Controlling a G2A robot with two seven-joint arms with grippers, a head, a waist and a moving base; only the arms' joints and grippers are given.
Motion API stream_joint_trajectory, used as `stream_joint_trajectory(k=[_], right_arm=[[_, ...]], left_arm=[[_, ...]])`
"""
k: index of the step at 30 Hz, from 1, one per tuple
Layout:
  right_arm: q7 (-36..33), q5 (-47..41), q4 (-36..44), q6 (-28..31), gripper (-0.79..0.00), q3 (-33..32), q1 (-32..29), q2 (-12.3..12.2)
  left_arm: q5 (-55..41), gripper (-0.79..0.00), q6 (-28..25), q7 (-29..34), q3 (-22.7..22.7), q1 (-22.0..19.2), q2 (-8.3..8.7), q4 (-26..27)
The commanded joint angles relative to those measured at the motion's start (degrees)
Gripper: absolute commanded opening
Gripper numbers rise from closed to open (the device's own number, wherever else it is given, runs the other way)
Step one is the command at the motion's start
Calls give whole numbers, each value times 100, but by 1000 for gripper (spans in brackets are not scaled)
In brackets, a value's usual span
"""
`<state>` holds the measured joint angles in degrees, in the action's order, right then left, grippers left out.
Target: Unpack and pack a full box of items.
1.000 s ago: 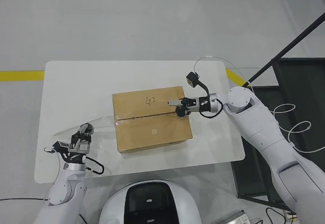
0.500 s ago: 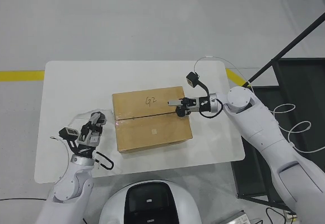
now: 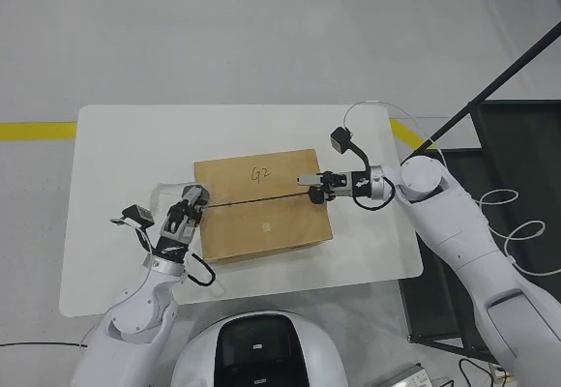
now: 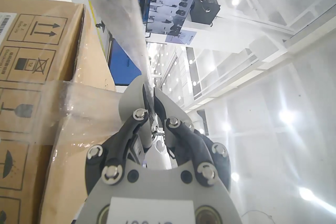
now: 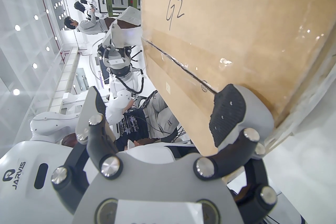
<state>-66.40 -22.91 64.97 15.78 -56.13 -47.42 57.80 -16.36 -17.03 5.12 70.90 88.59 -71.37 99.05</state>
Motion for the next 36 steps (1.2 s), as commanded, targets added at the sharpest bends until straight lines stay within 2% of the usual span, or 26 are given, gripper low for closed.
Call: stream_joint_trajectory(k=[1, 10, 20, 36], right_arm=[[-23, -3, 74, 19, 0, -116, -81, -36], [-129, -135, 69, 94, 0, -383, -242, -97], [-317, -247, -141, 241, 0, -359, -170, -51], [-385, -216, -309, 302, 0, -241, -61, 36]], left_arm=[[215, -785, 123, -65, -31, -27, -7, 25], [941, -785, 594, -255, -286, -281, -62, -75], [1781, -785, 1067, -458, -632, -538, -136, -197], [3316, -785, 1724, -401, -638, -401, -108, 202]])
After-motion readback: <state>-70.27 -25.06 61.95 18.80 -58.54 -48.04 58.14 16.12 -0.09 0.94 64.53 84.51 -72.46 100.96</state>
